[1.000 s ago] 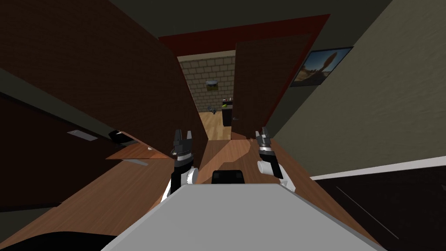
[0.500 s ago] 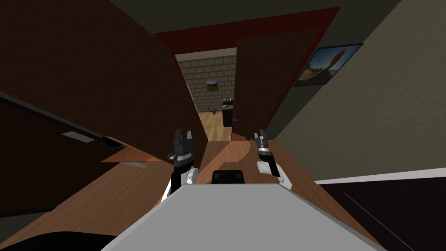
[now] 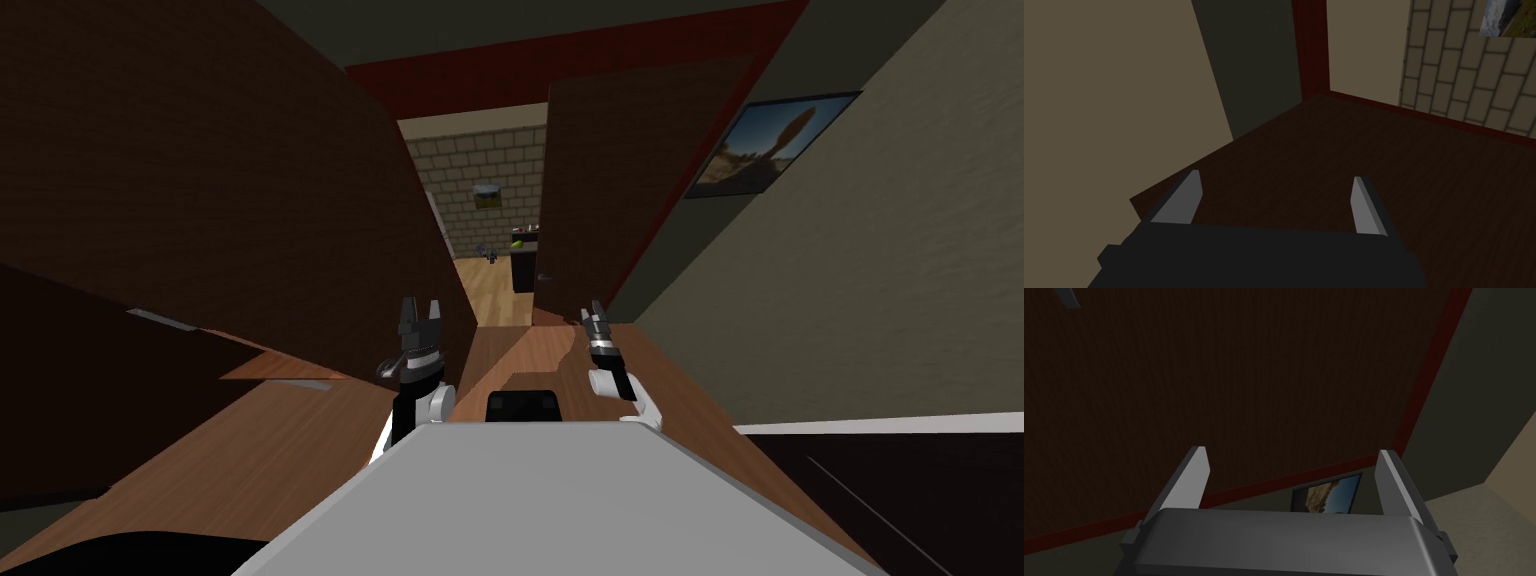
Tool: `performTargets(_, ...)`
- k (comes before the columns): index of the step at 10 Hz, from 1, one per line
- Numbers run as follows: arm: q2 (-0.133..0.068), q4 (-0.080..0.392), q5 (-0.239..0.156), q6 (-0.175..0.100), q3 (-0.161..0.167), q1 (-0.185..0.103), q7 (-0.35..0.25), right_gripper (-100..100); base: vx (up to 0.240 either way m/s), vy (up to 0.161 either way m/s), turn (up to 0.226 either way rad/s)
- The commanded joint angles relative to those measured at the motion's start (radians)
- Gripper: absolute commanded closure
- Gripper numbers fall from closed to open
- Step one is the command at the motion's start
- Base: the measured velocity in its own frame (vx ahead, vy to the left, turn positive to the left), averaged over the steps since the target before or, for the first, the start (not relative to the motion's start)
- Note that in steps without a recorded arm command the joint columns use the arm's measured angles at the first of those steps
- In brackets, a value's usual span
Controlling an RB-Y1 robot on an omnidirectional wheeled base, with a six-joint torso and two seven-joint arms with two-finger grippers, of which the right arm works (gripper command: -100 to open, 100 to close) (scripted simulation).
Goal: Pull the door open
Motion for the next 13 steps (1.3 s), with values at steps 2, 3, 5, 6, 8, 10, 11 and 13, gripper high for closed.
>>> performTargets(2,-0.013,0.076,0.010,-0.025,-0.009,-0.025,-0.016,-100,0.098,0.010,0.004)
performTargets(3,-0.017,0.105,0.015,-0.033,-0.012,-0.035,-0.021,-100,0.093,0.003,0.004)
performTargets(5,-0.024,0.160,0.024,-0.049,-0.017,-0.055,-0.031,-100,0.108,0.003,0.003)
performTargets(6,-0.027,0.187,0.028,-0.056,-0.020,-0.064,-0.036,-100,0.113,0.018,0.007)
performTargets(8,-0.034,0.246,0.037,-0.072,-0.025,-0.084,-0.045,-100,0.101,0.018,0.003)
performTargets(10,-0.041,0.302,0.046,-0.088,-0.031,-0.104,-0.055,-100,0.098,0.011,0.006)
performTargets(11,-0.044,0.330,0.050,-0.096,-0.034,-0.114,-0.060,-100,0.100,0.030,0.002)
performTargets(13,-0.050,0.385,0.059,-0.111,-0.039,-0.133,-0.069,-100,0.105,0.005,0.003)
